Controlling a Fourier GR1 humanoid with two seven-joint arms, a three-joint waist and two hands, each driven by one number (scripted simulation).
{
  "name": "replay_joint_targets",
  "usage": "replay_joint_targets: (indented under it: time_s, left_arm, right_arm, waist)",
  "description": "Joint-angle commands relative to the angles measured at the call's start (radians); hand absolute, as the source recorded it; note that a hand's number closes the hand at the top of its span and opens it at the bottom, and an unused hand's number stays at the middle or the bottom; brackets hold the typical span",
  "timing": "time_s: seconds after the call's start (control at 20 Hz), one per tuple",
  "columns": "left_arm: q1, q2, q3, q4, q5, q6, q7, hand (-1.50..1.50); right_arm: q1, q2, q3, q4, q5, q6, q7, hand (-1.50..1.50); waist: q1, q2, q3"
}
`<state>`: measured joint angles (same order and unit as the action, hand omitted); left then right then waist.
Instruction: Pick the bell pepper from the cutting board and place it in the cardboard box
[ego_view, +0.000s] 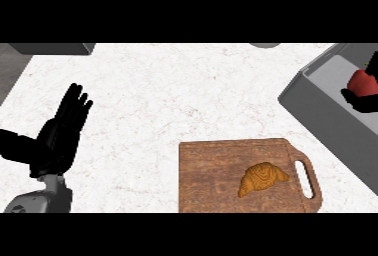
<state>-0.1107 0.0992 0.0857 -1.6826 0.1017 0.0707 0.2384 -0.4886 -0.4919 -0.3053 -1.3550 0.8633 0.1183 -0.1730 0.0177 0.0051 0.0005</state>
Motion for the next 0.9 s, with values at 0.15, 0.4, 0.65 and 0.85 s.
replay_joint_targets:
  time_s: [0.15,0.4,0.65,0.85]
  left_arm:
    - [-0.018,-0.009,-0.021,0.004,-0.004,-0.005,0.009,0.0]
    - [0.01,0.019,0.007,-0.023,0.027,-0.036,0.008,0.0]
    - [-0.06,-0.014,-0.01,0.029,-0.007,0.009,-0.004,0.0]
    - [-0.024,-0.003,0.006,0.024,-0.008,0.01,-0.005,0.0]
  right_arm:
    - [-0.023,-0.121,0.133,0.284,0.24,-0.008,-0.025,1.5]
    - [-0.138,-0.111,0.122,0.548,0.232,0.018,-0.062,-1.5]
    - [-0.224,-0.097,-0.019,0.702,0.103,-0.179,-0.263,-1.5]
    - [-0.245,-0.052,-0.128,0.669,-0.047,-0.258,-0.41,-1.5]
  waist:
    - [0.027,0.01,0.0]
    - [0.025,0.005,0.001]
    - [0.017,0.009,0.003]
    - [0.013,0.006,0.004]
